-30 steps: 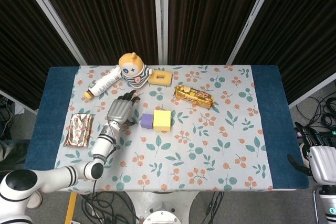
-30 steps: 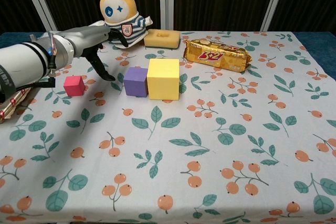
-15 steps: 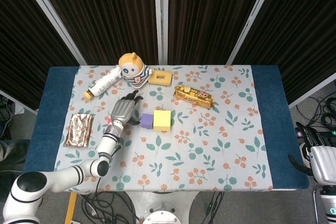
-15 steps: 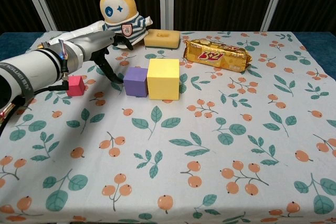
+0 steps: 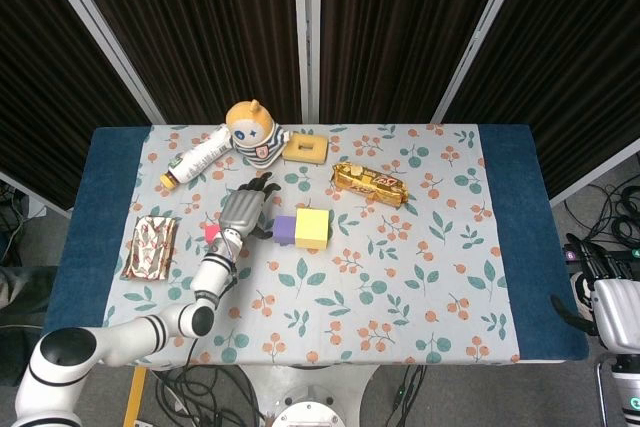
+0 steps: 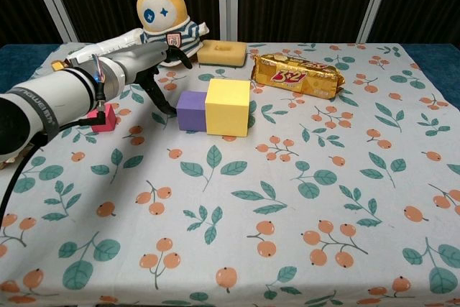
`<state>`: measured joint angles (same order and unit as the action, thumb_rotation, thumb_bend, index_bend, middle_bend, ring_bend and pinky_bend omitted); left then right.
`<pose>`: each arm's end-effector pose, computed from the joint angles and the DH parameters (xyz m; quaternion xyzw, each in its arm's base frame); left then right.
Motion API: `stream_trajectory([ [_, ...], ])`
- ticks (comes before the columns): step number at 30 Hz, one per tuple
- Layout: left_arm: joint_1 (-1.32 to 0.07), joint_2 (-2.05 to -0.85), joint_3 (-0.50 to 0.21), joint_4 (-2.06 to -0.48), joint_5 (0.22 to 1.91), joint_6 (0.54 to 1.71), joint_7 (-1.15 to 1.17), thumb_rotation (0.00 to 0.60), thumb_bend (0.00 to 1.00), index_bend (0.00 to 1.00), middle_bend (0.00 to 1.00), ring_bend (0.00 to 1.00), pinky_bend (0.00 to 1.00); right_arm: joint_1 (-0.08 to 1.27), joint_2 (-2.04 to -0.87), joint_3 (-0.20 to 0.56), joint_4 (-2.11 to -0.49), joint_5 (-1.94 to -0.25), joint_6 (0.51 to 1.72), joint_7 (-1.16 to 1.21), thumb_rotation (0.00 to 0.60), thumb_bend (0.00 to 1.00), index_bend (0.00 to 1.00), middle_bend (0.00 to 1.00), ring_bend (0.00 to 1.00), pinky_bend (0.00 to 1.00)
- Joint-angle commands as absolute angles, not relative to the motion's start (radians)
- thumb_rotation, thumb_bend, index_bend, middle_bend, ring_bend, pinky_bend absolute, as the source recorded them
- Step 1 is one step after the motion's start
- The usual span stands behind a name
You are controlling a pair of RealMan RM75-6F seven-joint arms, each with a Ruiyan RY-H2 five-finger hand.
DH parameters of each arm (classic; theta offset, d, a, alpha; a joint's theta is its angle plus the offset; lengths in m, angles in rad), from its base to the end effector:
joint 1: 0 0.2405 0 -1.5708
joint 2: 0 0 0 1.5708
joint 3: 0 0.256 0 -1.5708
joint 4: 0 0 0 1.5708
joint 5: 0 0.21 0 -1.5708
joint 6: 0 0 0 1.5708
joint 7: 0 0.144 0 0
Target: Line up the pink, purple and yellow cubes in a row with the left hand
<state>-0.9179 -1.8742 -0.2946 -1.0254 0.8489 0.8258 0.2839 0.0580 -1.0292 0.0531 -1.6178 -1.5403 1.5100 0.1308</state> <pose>-0.1277 0.4005 -0.0866 -0.6789 -0.4762 -0.3583 0.4288 -0.3134 -0.1735 0.1888 0.5859 -0.3919 0.4117 0.5777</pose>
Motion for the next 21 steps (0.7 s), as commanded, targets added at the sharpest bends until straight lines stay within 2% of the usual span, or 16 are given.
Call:
stream_trajectory([
  [1, -0.919, -1.877, -0.297, -1.020, 0.848, 0.823, 0.286, 0.600, 0.18, 0.25, 0.13, 0.12, 0.21, 0.058, -1.030, 0.053, -1.616, -1.539, 1.509, 0.132, 0.600, 0.16, 0.04, 0.20, 0.13, 0.23],
  [15, -0.925, -1.887, -0.306, -1.005, 0.858, 0.813, 0.291, 0.600, 0.18, 0.25, 0.13, 0.12, 0.21, 0.054, -1.030, 0.053, -1.610, -1.537, 1.512, 0.138, 0.600, 0.16, 0.04, 0.20, 0.13, 0.23],
  [21, -0.894, -1.846, -0.297, -1.033, 0.873, 0.819, 0.272, 0.600, 0.18, 0.25, 0.14, 0.12, 0.21, 0.056, -1.033, 0.053, -1.606, -1.541, 1.511, 0.143, 0.600, 0.16, 0.04, 0.20, 0.13, 0.23],
])
